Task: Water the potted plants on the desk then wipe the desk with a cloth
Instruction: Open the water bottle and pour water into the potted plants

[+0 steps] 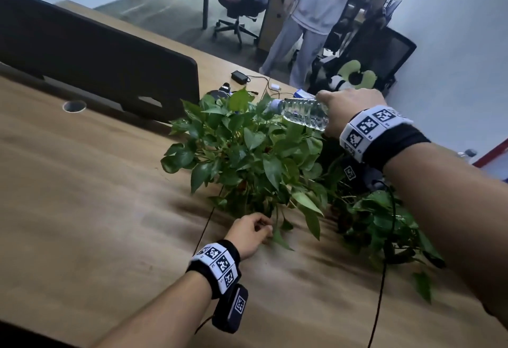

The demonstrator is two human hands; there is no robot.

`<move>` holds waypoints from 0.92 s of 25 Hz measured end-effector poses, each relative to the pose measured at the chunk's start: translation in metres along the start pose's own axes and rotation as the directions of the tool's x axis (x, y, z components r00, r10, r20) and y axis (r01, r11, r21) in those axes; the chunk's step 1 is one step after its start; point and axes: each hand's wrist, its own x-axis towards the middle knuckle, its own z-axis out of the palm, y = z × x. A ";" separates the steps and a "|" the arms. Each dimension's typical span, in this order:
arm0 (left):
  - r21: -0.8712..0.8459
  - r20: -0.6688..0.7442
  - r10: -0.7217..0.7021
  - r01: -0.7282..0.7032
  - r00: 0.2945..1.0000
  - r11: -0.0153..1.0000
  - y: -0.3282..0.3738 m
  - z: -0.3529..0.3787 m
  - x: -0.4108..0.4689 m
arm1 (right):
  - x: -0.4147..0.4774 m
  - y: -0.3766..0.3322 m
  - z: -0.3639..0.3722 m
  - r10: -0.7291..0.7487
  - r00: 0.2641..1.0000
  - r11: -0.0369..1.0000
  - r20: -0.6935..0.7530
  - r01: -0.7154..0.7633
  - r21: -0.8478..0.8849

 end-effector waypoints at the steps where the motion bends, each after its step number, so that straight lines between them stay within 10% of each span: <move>1: -0.002 -0.003 0.000 0.000 1.000 1.000 0.001 0.000 0.000 | -0.003 0.007 0.001 0.011 1.000 1.000 0.015 -0.011 -0.007; 14: -0.007 0.037 0.021 -0.021 0.999 1.000 0.010 0.008 0.005 | -0.012 -0.010 -0.020 -0.066 0.998 0.998 0.024 0.065 0.019; 23: 0.054 0.252 0.087 -0.103 0.964 0.993 0.039 0.113 0.020 | -0.103 0.107 0.043 0.278 0.949 0.956 0.146 -0.288 0.058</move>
